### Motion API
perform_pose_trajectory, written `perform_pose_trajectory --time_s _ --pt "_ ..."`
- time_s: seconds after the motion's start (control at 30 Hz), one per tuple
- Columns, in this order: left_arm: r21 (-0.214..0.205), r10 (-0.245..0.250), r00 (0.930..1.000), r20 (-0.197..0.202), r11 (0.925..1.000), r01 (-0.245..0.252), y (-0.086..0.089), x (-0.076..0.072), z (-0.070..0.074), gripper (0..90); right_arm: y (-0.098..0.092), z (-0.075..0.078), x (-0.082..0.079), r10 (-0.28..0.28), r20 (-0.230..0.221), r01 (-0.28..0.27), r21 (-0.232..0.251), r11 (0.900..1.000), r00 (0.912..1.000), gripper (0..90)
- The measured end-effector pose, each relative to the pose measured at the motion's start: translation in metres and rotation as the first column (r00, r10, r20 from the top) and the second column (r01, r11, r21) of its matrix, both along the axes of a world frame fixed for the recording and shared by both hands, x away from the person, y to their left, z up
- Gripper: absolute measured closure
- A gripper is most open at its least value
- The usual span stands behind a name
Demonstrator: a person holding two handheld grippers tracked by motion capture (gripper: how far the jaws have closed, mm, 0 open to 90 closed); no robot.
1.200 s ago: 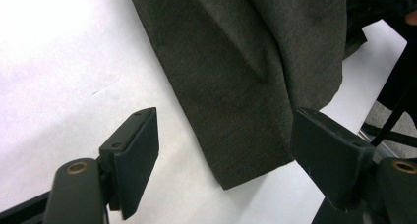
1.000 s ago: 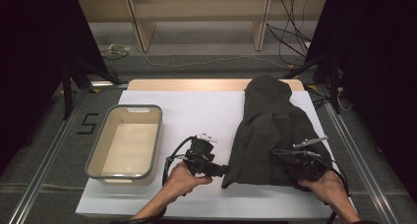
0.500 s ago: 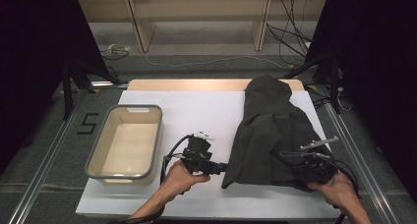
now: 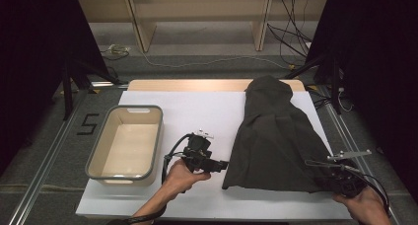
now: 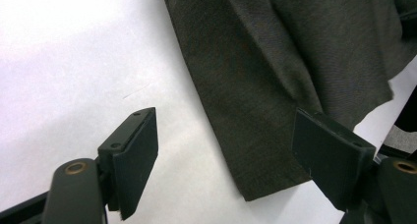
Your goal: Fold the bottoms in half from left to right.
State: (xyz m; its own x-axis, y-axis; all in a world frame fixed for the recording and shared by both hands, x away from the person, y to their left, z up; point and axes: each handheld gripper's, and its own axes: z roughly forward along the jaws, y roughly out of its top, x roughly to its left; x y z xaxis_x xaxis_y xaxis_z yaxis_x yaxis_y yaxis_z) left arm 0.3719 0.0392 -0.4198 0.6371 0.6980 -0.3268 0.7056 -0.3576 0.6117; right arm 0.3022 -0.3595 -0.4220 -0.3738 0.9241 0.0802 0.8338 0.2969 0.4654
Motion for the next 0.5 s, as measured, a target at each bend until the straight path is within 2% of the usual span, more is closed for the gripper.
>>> perform_pose_trajectory --time_s 0.07,0.13,0.2,0.3,0.33,0.4,0.43,0.5 --pt "0.002 0.000 1.0000 0.000 1.0000 0.000 -0.001 0.001 0.000 25.9 0.001 0.000 0.000 0.005 -0.004 -0.005 -0.001 1.0000 1.0000 88.1" --pt "-0.014 0.010 0.9999 -0.001 0.9998 -0.010 -0.005 0.004 0.002 25.9 0.004 -0.001 0.001 0.019 -0.006 -0.019 -0.004 0.9998 0.9998 86.5" --pt "-0.029 0.011 0.9999 -0.010 0.9995 -0.011 -0.008 0.006 0.002 25.9 0.003 -0.001 0.002 0.015 0.003 -0.015 0.000 0.9999 0.9999 81.4" --pt "-0.034 0.001 0.9999 -0.017 0.9994 -0.002 -0.013 0.008 0.001 26.0 0.002 0.005 0.003 0.002 0.066 -0.003 0.025 0.9997 0.9978 67.2" --pt "-0.042 -0.007 0.9996 -0.027 0.9991 0.005 -0.020 0.009 -0.002 26.8 0.002 0.008 0.004 -0.002 0.102 -0.002 0.037 0.9993 0.9948 62.5" --pt "-0.065 -0.039 0.9978 -0.053 0.9973 0.035 -0.028 0.008 -0.005 32.1 0.003 0.014 0.005 -0.021 0.167 0.013 0.049 0.9987 0.9858 55.9" --pt "-0.065 -0.039 0.9978 -0.053 0.9973 0.035 -0.028 0.008 -0.005 32.7 0.002 0.016 0.007 -0.035 0.194 0.026 0.048 0.9985 0.9803 53.2" --pt "-0.056 -0.073 0.9957 -0.058 0.9960 0.069 -0.041 0.004 -0.009 34.5 0.001 0.019 0.013 -0.062 0.236 0.052 0.047 0.9975 0.9697 52.0"
